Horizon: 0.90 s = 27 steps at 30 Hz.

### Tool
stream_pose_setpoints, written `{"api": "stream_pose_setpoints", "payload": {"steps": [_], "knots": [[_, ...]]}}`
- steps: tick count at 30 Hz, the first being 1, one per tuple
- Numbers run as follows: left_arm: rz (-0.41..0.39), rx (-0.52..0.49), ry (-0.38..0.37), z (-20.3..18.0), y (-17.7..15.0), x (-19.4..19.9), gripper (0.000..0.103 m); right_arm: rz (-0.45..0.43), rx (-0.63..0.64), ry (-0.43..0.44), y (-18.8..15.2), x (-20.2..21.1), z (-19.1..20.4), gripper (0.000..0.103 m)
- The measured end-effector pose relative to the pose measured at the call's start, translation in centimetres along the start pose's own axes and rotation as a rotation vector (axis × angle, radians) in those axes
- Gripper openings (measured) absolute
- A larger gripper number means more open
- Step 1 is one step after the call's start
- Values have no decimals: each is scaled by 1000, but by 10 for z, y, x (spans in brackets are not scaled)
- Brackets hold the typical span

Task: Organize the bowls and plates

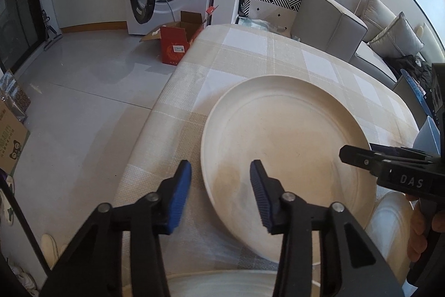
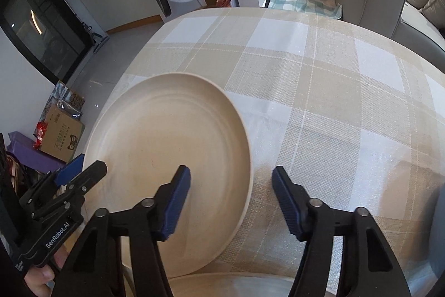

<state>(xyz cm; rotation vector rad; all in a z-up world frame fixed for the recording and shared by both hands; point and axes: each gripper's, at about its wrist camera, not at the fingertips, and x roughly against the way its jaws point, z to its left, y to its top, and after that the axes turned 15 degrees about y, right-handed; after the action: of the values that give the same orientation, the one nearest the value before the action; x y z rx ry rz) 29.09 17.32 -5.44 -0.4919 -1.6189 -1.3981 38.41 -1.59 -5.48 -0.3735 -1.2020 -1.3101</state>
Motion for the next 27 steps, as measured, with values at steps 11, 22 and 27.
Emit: {"api": "stream_pose_setpoints", "payload": {"steps": [11, 22, 27], "knots": [[7, 14, -19, 3, -2, -2, 23, -16, 19, -19, -5, 1, 4, 30], [-40, 6, -2, 1, -5, 11, 21, -56, 33, -46, -8, 12, 6, 20], [-65, 2, -3, 1, -8, 22, 21, -71, 44, -50, -12, 23, 9, 20]]}}
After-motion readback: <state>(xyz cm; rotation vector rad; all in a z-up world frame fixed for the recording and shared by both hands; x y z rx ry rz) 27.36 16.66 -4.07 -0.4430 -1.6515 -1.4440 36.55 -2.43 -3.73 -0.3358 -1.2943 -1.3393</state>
